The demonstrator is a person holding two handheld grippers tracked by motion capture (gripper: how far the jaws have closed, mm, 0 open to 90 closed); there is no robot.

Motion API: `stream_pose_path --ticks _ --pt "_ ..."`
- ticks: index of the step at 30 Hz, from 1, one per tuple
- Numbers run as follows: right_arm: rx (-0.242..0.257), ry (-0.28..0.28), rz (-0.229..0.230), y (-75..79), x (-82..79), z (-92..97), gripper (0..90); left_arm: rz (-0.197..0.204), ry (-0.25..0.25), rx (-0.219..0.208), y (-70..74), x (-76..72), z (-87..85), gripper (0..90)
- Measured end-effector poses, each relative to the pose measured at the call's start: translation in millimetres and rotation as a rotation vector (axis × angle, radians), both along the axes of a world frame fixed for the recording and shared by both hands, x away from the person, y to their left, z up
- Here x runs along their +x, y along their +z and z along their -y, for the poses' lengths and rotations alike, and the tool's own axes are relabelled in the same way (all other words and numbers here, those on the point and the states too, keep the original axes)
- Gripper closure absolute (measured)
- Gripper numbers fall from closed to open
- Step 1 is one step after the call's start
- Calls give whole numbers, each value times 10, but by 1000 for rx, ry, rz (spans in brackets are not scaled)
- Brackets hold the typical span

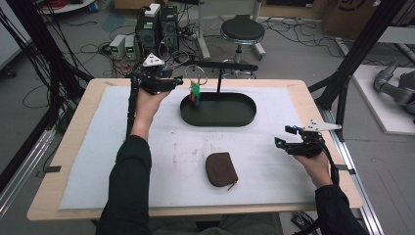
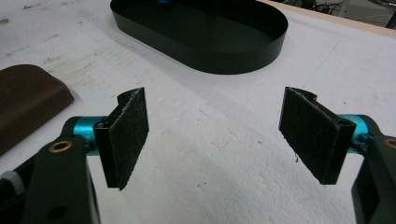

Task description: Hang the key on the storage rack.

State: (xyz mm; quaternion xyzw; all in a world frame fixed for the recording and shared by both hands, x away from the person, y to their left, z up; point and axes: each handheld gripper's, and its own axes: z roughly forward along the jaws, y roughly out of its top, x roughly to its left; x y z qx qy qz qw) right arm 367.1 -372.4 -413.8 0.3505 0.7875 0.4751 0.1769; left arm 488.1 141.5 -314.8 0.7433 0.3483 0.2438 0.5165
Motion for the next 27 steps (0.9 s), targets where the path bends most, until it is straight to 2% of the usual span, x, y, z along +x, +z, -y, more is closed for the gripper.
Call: stream_pose_path --ticks 2,5,9,13,20,27 --pt "-1 -1 -1 0 0 0 245 13 -6 15 -2 -107 -22 438" --pt "-2 1 -4 -1 -2 -6 245 35 -25 -6 -24 -292 -76 433" --pt "-3 1 -6 0 -6 -8 245 55 -38 -11 -72 -573 -166 398" --pt "-1 -3 -3 5 -9 0 245 57 -56 -36 -132 -811 -250 351" --pt "0 -9 -2 11 -14 9 245 57 -72 -33 -316 -1203 -353 303" --pt "-1 -15 -6 11 -17 13 245 42 -75 -47 -532 -1482 -481 285"
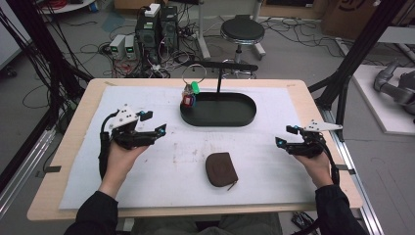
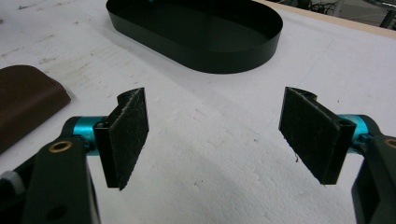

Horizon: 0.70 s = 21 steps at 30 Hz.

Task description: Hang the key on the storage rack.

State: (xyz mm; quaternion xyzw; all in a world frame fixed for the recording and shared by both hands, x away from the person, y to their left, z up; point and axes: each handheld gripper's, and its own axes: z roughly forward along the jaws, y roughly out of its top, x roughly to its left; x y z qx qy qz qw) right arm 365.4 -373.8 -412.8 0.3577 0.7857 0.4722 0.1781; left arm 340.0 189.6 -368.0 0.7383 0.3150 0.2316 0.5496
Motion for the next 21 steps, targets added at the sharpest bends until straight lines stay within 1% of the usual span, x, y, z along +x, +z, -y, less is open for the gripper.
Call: stream_pose_path --ticks 3,7,9,12,14,16,21 --pt "-2 -1 5 0 3 1 245 -6 11 1 -65 -65 -64 283" --pt "-1 -2 7 -3 11 3 245 0 26 -18 -123 -102 -137 270" --pt "1 -2 4 -7 15 1 245 13 21 -21 -146 -106 -165 266" --pt "-1 -4 5 -12 23 0 245 26 8 -38 -178 -107 -189 261" --pt "-2 -4 4 -11 22 0 245 35 5 -34 -193 -104 -199 255" --pt "-2 -4 4 -10 20 3 245 32 2 -40 -202 -99 -208 254" --pt "-2 -3 4 -7 9 4 245 38 4 -41 -197 -94 -210 252"
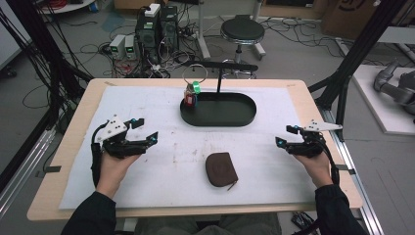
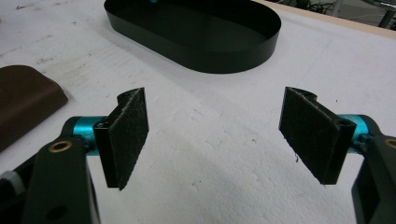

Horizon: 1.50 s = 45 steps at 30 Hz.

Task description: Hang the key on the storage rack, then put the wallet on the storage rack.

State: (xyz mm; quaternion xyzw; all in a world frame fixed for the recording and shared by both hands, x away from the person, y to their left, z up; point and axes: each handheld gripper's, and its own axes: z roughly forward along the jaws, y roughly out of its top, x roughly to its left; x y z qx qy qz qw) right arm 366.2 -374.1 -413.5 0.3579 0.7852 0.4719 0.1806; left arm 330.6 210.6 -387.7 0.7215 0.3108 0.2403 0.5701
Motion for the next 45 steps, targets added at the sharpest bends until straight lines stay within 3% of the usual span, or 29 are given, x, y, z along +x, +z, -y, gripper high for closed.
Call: stream_pose_path --ticks 24,36,45 --pt "0 23 1 -4 -53 -56 245 -22 -15 19 -73 69 81 252" --pt "36 149 -6 39 -174 -409 267 -28 -33 28 -85 79 172 252" --pt "34 244 -55 -2 -249 -802 299 -33 -43 33 -97 79 204 253"
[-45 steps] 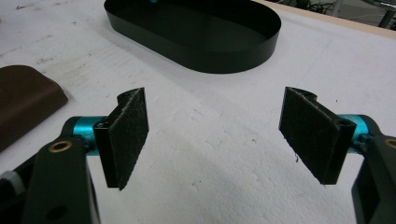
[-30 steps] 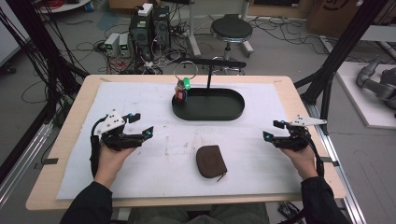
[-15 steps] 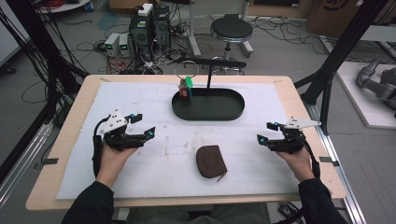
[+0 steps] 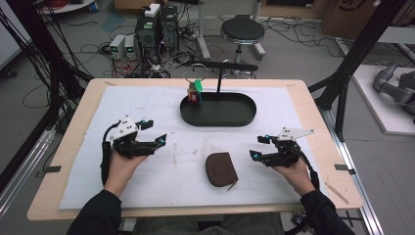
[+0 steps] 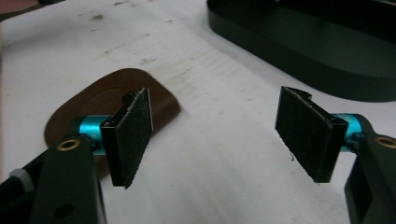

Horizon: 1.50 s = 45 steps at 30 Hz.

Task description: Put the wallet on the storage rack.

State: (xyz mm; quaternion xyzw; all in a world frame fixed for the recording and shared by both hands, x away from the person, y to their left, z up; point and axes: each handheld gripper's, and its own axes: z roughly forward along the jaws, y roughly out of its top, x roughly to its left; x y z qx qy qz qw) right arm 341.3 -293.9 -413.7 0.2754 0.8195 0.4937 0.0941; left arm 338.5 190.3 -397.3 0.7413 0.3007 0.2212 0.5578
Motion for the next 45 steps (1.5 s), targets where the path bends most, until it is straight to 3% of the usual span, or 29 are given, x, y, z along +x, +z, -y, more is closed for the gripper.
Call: stream_pose_path --ticks 6,17,24,27,36,41,45 --pt "-34 51 -29 -23 -134 -179 305 2 0 -2 0 -1 6 252" --pt "-73 39 -73 -109 -311 -379 373 1 -11 3 -4 2 46 252" --pt "-104 46 -128 -178 -370 -489 425 1 -14 4 -6 10 60 252" --pt "-124 53 -149 -222 -368 -537 462 1 -14 9 -6 9 67 252" --pt "-63 118 -282 -281 -284 -512 635 -1 -19 12 -12 8 97 254" --pt "-51 131 -312 -287 -265 -499 724 -3 -26 19 -18 9 124 254" --pt "-70 147 -289 -244 -292 -525 819 -2 -30 19 -19 8 147 254"
